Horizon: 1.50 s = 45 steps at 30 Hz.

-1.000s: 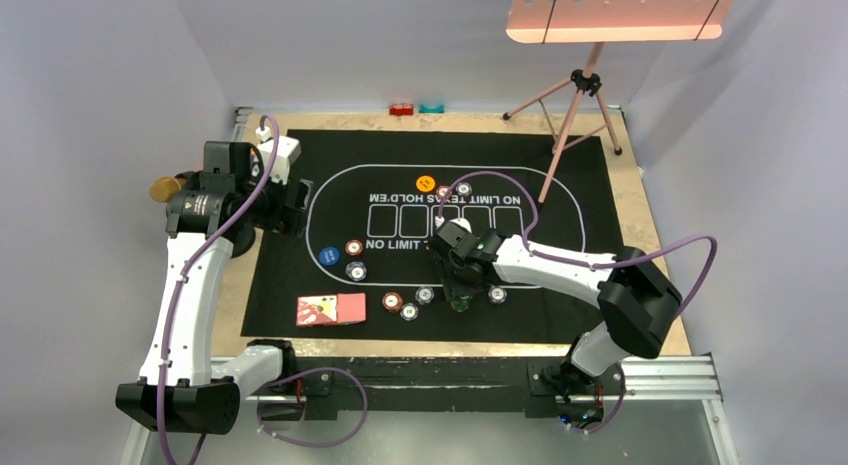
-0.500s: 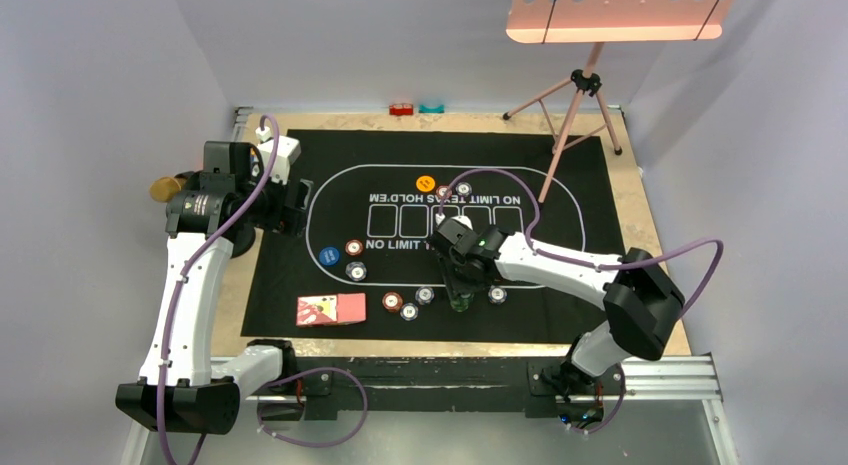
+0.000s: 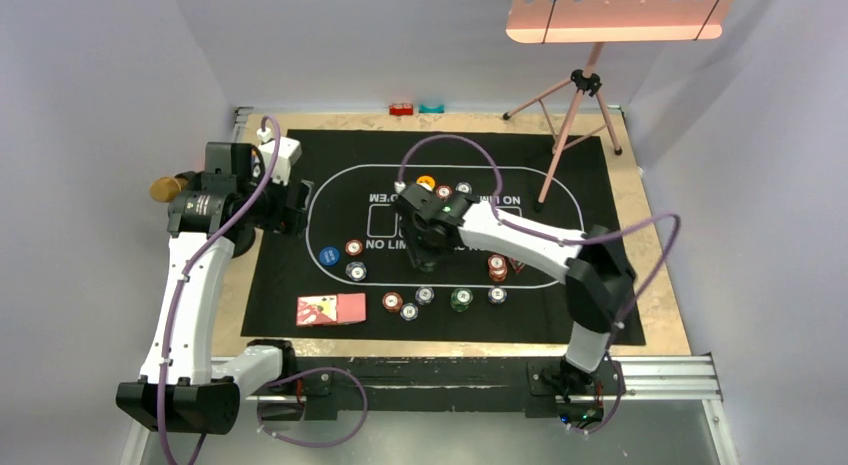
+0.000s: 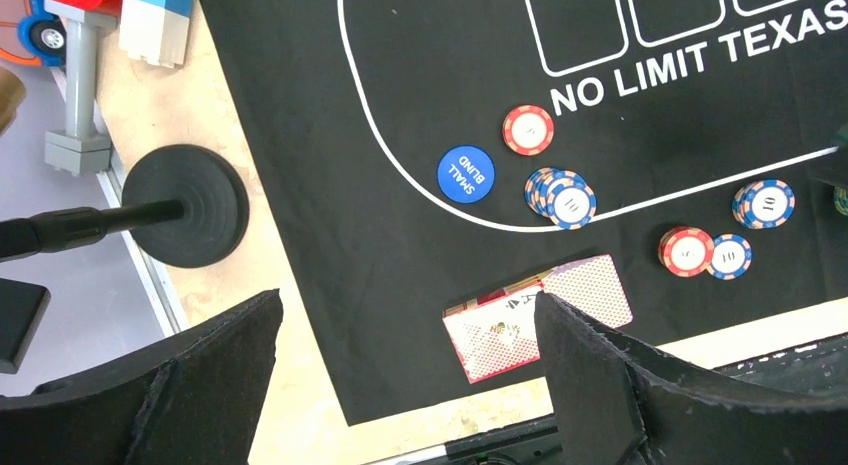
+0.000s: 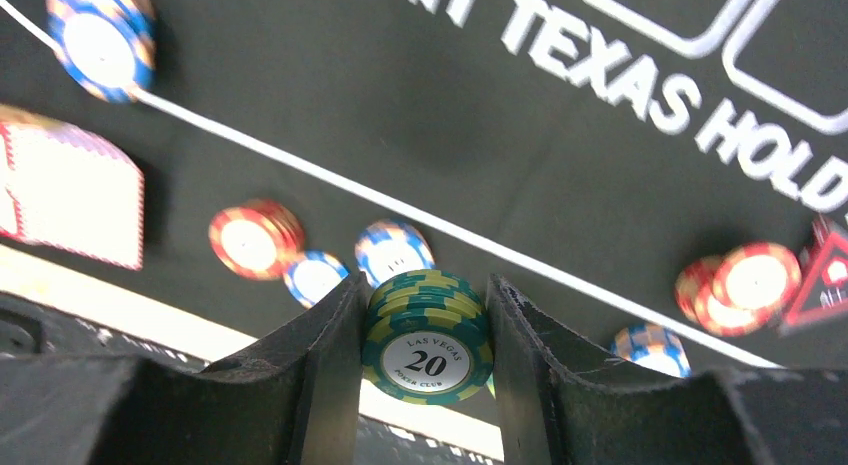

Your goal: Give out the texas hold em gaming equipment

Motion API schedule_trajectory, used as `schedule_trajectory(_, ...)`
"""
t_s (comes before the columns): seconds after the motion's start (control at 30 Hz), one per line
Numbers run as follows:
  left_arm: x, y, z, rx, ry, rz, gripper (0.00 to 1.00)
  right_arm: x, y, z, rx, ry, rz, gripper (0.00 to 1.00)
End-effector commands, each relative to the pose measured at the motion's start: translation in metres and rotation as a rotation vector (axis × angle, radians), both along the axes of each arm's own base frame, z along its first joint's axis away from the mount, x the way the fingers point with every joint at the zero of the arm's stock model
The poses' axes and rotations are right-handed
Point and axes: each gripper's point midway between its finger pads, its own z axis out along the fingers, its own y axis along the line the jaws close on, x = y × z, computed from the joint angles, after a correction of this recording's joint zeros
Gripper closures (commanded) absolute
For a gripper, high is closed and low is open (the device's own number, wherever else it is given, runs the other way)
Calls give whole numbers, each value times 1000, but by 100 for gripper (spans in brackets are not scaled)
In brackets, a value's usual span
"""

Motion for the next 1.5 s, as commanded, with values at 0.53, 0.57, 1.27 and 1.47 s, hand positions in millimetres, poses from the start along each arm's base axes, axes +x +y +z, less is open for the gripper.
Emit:
schedule_trajectory(0.53, 12, 0, 2, -14, -47, 6, 0, 87, 147, -47, 85, -16, 145, 84)
schedule_trajectory(0.57, 12, -1, 2, -16, -47, 4, 0, 88, 147, -48, 86, -16, 145, 84)
schedule_trajectory(1.27, 10, 0, 4, -10, -61, 5, 0, 75, 159, -67, 113, 64, 181, 46)
schedule_trajectory(1.47, 7, 0, 4, -10, -54, 5, 0, 77, 159, -50, 127, 43, 192, 38)
